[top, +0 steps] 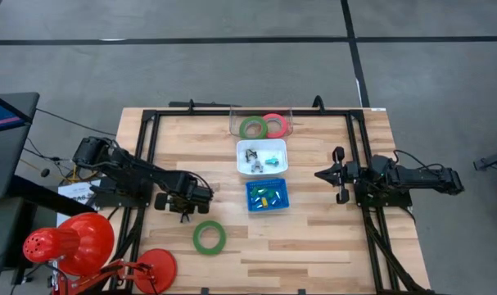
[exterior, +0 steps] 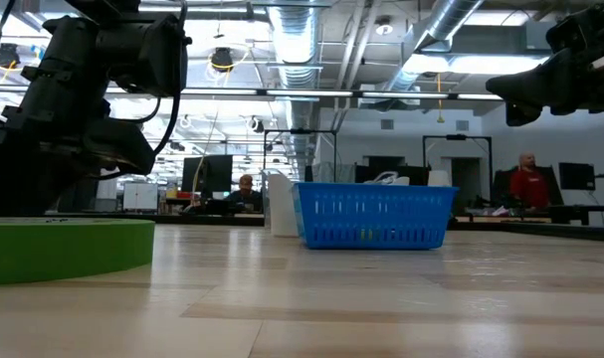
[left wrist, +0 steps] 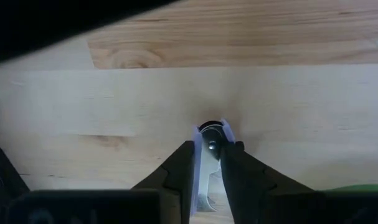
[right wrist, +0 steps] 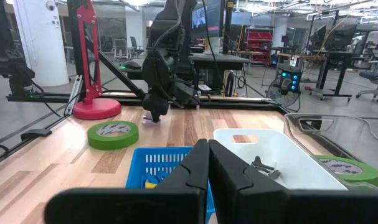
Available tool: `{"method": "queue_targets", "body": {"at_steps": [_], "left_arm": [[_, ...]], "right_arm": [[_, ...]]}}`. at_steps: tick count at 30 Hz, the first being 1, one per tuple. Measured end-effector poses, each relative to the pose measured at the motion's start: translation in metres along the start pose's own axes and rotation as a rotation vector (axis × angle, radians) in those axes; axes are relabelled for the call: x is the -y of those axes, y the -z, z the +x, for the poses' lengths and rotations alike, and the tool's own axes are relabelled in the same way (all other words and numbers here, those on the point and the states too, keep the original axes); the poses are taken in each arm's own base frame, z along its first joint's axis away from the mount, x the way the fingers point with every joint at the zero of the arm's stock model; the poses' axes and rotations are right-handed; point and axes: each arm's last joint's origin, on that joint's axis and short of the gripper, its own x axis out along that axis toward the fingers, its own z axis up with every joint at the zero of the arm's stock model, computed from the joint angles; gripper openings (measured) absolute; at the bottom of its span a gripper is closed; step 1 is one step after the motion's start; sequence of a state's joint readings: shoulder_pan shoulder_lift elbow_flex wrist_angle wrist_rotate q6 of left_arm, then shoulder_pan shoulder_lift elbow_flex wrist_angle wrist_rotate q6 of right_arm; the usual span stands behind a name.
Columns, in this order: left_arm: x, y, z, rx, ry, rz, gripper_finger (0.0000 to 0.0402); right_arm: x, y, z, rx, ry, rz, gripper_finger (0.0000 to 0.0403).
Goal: Pick and place Stapler, Stapler remover, tape
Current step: Put the light purple staple remover into the white bin
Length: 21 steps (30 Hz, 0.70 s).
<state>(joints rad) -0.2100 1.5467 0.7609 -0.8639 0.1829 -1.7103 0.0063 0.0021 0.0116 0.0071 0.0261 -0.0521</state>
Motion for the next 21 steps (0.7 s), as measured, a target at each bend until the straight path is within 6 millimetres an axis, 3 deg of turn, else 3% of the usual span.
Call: {"method": "queue_targets", "body": {"at_steps": [12,21], "left_arm": [[-0.001,0.000,-0.002,0.005,0.010,0.002,0.0065],[-0.010,0.001,-0.023,0.040,0.109,0.003,0.0067]], "right_arm": [[0.000,0.000,0.000,0.000,0.000,0.000,0.0001],[0.000,0.000,0.000,0.000,0.000,0.000,0.0001]]}}
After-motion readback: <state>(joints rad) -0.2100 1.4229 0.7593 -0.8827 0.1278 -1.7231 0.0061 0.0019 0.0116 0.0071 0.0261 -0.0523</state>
